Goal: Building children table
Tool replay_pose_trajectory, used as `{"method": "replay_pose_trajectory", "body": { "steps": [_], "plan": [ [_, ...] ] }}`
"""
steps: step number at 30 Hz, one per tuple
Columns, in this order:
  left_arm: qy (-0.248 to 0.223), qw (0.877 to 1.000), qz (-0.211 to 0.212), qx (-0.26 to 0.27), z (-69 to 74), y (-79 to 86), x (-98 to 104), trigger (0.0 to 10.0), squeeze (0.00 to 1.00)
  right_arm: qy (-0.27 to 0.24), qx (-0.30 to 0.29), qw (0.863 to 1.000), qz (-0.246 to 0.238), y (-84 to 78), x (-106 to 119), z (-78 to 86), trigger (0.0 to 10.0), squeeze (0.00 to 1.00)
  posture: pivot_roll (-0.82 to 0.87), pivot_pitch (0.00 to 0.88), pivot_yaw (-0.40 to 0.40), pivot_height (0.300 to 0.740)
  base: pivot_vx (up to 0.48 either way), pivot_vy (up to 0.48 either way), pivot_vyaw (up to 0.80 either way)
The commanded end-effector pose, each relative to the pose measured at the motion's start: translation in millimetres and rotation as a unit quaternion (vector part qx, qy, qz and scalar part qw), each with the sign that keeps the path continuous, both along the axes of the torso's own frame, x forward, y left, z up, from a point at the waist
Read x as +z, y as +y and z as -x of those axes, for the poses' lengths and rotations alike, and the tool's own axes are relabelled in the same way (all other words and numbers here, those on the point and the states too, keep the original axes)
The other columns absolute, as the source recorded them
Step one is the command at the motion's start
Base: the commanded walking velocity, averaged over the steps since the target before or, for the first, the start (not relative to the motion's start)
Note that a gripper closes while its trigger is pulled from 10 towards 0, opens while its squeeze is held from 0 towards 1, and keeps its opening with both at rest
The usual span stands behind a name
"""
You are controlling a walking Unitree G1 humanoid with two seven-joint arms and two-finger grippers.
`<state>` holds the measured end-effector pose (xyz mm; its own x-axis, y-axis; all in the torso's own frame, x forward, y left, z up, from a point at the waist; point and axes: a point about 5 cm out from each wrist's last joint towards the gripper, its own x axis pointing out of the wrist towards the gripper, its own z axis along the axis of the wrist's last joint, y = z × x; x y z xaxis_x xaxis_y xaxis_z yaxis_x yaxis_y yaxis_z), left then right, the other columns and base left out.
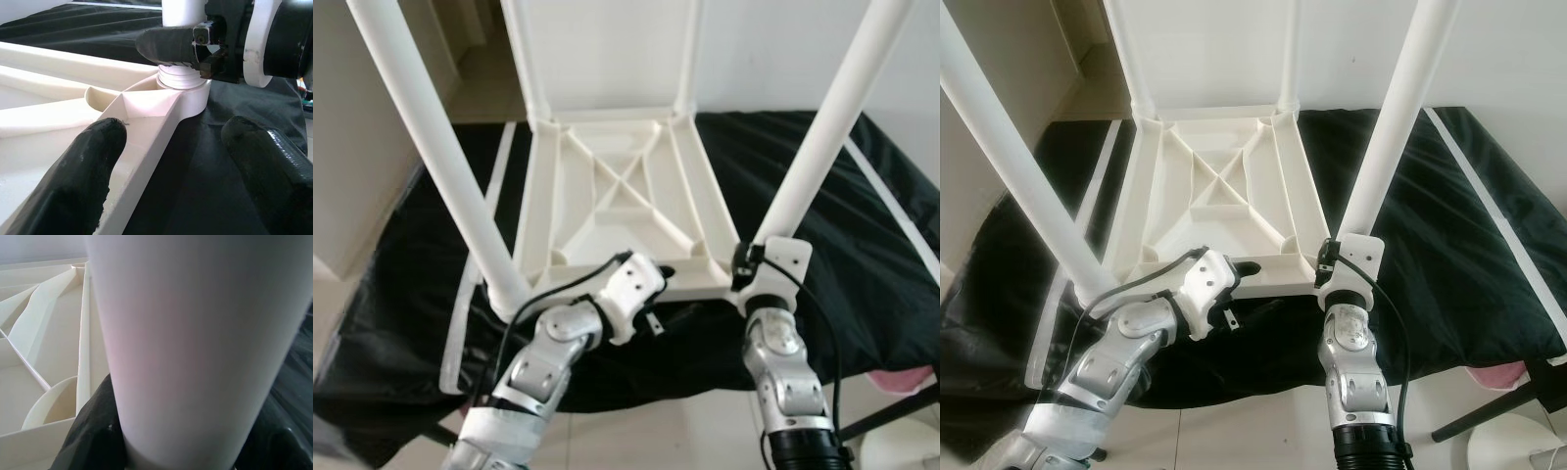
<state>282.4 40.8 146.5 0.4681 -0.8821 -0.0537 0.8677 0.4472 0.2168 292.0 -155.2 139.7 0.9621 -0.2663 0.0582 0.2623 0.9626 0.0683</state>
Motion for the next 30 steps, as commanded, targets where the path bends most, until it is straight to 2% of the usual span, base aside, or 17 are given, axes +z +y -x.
{"method": "replay_pose_trajectory", "body": {
  "steps": [1,10,11,17,18,19,20,22,26,30],
  "plan": [
    [0.0,1.0,0.004,0.015,-3.3,2.1,0.9,10.0,0.0,0.036,-0.019,0.999,-0.008,-7.6,-14.0,3.3,10.0,0.0,-0.08,0.061,-0.003,0.74,0.0,0.0,0.0],
    [0.0,1.0,0.01,0.015,-4.7,2.3,3.6,10.0,0.0,0.028,-0.017,0.999,0.004,-17.3,-10.7,0.8,10.0,0.0,-0.08,0.066,-0.006,0.74,0.0,0.0,0.0],
    [-0.001,1.0,0.011,0.016,-5.3,2.7,4.3,10.0,0.0,0.025,-0.014,1.0,0.009,-18.8,-9.5,0.7,10.0,1.0,-0.08,0.065,-0.005,0.74,0.0,0.0,0.0],
    [-0.002,1.0,0.014,0.017,-6.0,2.2,5.2,10.0,0.0,-0.003,0.02,1.0,0.001,-22.1,-3.9,1.1,10.0,1.0,-0.09,0.049,-0.004,0.74,0.0,0.0,0.0],
    [-0.003,1.0,0.013,0.016,-5.4,1.7,5.2,10.0,0.0,-0.013,0.044,0.999,-0.004,-22.4,-1.5,1.3,10.0,0.0,-0.09,0.048,-0.004,0.74,0.0,0.0,0.0],
    [-0.003,1.0,0.013,0.016,-5.4,1.7,5.2,10.0,0.0,-0.013,0.044,0.999,-0.004,-22.4,-1.5,1.3,10.0,0.0,-0.09,0.048,-0.004,0.74,0.0,0.0,0.0],
    [-0.005,1.0,0.012,0.012,-4.3,1.2,5.5,10.0,0.0,-0.026,0.083,0.996,-0.006,-23.7,2.1,2.2,10.0,0.0,-0.09,0.047,-0.002,0.74,0.0,0.0,0.0],
    [-0.007,1.0,0.009,0.008,-3.7,1.1,6.0,10.0,0.0,-0.031,0.113,0.993,0.0,-26.2,4.0,3.4,10.0,0.0,-0.09,0.043,-0.001,0.74,0.0,0.0,0.0],
    [-0.009,1.0,0.004,0.006,-3.8,1.5,6.1,10.0,0.0,-0.031,0.143,0.989,0.008,-29.1,4.3,4.5,10.0,0.0,-0.09,0.043,-0.001,0.74,0.0,0.0,0.0],
    [-0.014,1.0,-0.007,0.001,-3.8,2.5,6.4,10.0,0.0,-0.007,0.236,0.97,0.061,-39.4,1.6,0.7,10.0,0.0,-0.09,0.044,0.002,0.74,0.0,0.0,0.0]
  ]
}}
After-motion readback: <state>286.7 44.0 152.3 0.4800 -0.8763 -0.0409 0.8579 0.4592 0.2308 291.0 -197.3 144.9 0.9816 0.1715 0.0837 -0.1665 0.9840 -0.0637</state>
